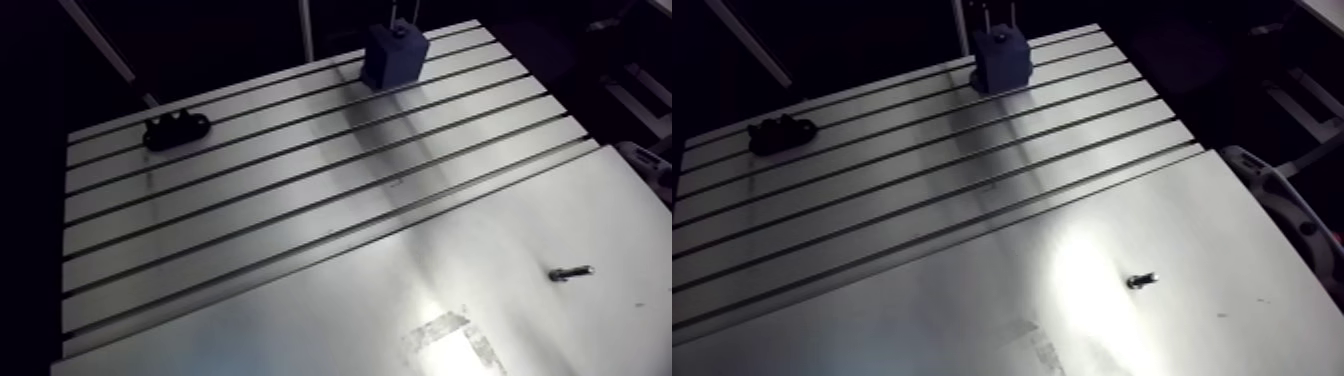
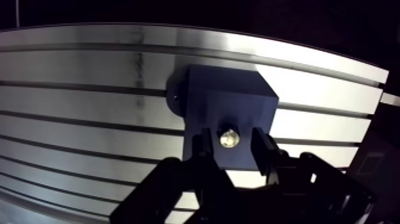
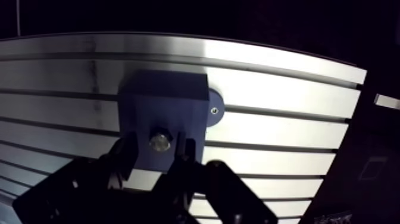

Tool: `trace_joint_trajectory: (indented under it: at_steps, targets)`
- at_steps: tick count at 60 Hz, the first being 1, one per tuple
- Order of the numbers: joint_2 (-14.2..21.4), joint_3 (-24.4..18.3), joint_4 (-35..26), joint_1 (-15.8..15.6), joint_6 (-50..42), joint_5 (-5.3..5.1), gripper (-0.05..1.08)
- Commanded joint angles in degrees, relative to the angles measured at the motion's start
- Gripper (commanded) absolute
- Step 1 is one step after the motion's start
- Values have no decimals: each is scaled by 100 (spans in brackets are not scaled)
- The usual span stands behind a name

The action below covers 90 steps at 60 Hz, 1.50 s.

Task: Pick up the M10 bolt and insert it into the hex recess until seated.

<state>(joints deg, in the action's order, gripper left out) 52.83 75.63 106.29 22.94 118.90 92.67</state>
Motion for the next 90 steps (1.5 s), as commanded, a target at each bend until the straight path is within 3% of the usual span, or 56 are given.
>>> trace_joint_trajectory:
  at_steps: [1,90]
  targets:
    - [-6,1,1,1,-3,-7,54]
    - [64,212,221,9,41,1,58]
